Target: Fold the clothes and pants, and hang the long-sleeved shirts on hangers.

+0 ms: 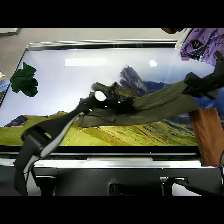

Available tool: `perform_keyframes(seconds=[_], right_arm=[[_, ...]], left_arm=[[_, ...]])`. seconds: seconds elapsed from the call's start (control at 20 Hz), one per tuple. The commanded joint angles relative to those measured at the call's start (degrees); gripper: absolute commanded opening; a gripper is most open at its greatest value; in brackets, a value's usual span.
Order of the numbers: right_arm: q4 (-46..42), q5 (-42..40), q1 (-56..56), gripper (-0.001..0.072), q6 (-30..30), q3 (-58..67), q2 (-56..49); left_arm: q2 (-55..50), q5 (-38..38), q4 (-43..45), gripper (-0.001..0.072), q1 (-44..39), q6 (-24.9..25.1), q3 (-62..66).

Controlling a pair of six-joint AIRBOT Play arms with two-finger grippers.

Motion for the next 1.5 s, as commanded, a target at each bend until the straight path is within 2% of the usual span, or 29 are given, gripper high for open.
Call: perform_keyframes(seconds=[0.0,0.35,0.5,0.65,0.85,1.05,1.25,1.45], right_arm=[[-1.75,-5.18,0.04,0.0027,0.61,3.54,1.16],[-6.73,-7.93,0.04,0.0028,1.01,3.82,3.91],[-7.76,-6.64,0.04,0.0027,1.36,3.82,3.91],[-4.31,-5.55,0.11,0.0027,3.85,3.82,3.91],[4.59,-1.81,0.55,0.0027,9.64,3.8,3.89],[3.93,2.67,10.21,0.0028,17.07,3.76,3.52],[-0.2,8.63,24.9,0.0028,25.81,3.76,0.02],[-3.37,14.69,36.28,0.0028,32.81,3.76,-6.23]], left_arm=[[-5.88,1.97,-5.97,0.0014,-4.81,-0.24,6.29],[-13.46,2.93,-12.87,0.0014,-7.61,0.04,14.95],[-12.48,-2.62,-12.02,0.0013,-4.7,1.55,14.95],[-9.42,-13.66,-4.81,0.0013,1.38,1.49,14.93],[-0.02,-25.66,13.64,0.0013,11.67,0.63,14.93],[10.49,-34.64,27.54,0.0014,22.21,-0.22,14.93],[17.25,-40.57,31.15,0.0014,31.04,0.0,14.93],[20.26,-42.01,31.32,0.0015,36.52,0.02,14.93]])
